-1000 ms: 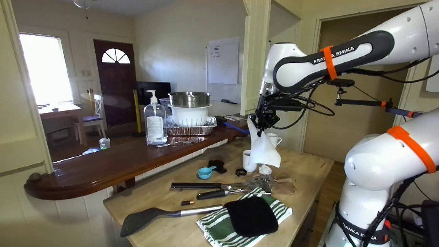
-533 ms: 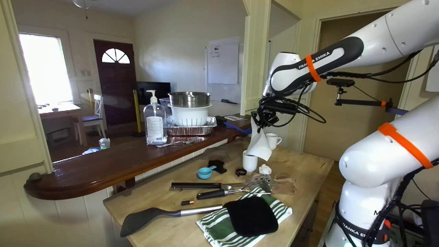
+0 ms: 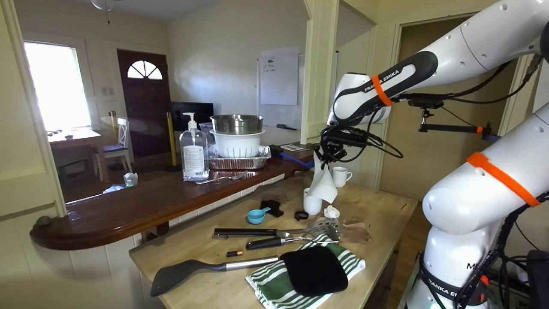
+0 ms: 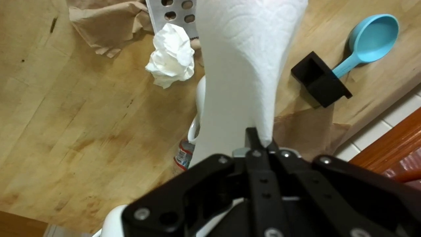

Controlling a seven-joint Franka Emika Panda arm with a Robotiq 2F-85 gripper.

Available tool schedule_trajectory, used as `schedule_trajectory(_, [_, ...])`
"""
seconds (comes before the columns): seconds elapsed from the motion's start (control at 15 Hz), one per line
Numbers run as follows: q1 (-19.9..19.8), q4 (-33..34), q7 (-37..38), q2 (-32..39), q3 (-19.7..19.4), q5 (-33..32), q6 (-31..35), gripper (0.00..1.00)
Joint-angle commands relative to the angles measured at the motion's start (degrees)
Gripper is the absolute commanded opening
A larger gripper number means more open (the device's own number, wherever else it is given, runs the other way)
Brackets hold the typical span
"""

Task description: Put the paper towel in the cup

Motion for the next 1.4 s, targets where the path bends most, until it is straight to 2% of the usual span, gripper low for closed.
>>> schedule_trajectory(0.0, [-0.9, 0.9, 1.0, 4.1, 0.2, 2.6, 5.8, 0.0])
schedule_trajectory(0.4, [-1.7, 0.4, 1.2, 10.1, -0.2, 5.1, 11.6, 0.0])
schedule_trajectory(0.67, [-2.4, 0.5, 2.3, 12.9, -0.7, 5.3, 12.5, 0.0])
schedule_trajectory(0.93, [-2.0, 0.4, 2.0, 15.5, -1.8, 6.4, 12.9, 0.0])
schedule_trajectory(1.33, [-1.1, 0.5, 0.9, 19.4, -3.2, 9.1, 17.8, 0.0])
